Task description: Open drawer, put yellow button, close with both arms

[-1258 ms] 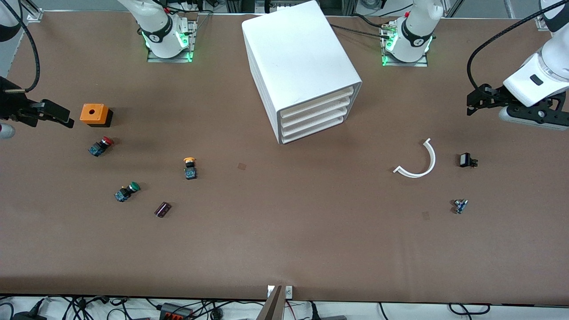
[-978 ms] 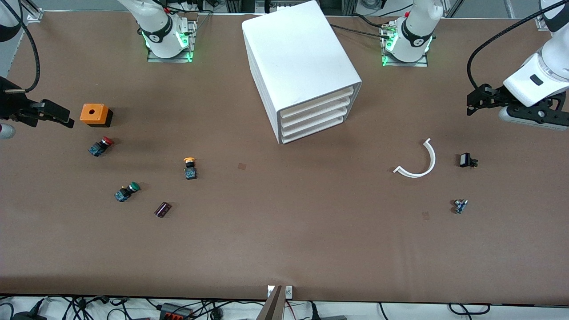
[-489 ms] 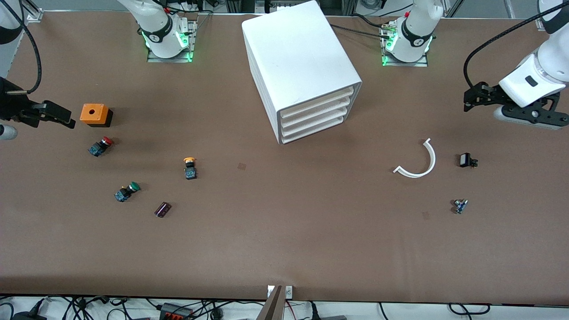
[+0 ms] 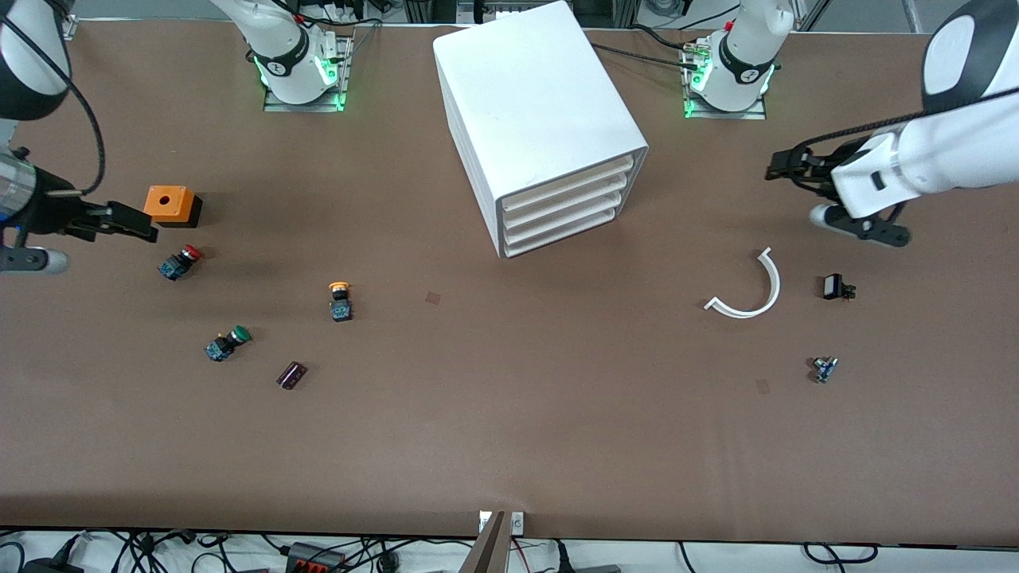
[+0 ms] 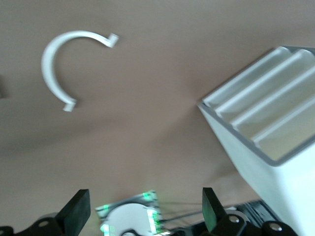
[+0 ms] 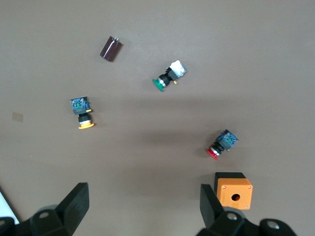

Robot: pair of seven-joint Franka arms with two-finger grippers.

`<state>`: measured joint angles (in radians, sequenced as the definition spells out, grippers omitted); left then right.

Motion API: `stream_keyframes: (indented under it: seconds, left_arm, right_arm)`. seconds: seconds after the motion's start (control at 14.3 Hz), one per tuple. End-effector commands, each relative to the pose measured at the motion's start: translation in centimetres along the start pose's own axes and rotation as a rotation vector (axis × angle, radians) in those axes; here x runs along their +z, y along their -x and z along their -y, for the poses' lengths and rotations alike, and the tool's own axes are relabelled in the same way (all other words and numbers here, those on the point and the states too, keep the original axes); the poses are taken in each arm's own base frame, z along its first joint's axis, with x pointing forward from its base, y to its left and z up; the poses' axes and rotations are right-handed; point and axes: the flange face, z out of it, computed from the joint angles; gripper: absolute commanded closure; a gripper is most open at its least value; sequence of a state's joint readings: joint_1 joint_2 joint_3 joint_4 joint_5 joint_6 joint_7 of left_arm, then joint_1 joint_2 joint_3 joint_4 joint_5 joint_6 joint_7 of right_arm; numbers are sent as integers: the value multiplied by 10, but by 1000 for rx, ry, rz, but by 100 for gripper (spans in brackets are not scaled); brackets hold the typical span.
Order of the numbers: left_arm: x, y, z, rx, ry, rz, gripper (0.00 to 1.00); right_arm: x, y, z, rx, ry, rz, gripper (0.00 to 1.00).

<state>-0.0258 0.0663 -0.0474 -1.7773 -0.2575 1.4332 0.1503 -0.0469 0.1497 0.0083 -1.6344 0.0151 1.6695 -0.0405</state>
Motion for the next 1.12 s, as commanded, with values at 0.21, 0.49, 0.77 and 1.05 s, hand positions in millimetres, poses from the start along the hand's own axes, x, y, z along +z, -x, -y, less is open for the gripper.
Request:
stream_keyframes:
  seconds: [0.21, 0.49, 0.77, 1.05]
  left_arm:
    - [73, -63, -38, 192, 355, 90, 0]
    - [123, -91, -44, 415, 629, 45, 0]
    - [172, -90, -46, 489, 813, 21, 47]
    - [209, -90, -74, 496, 810, 47, 54]
  right_arm:
    - [80, -33, 58, -88, 9, 107, 0]
    - [143, -45, 116, -163, 27, 168, 0]
    - [205, -51, 145, -203, 31, 157, 0]
    - [250, -57, 168, -235, 32, 140, 0]
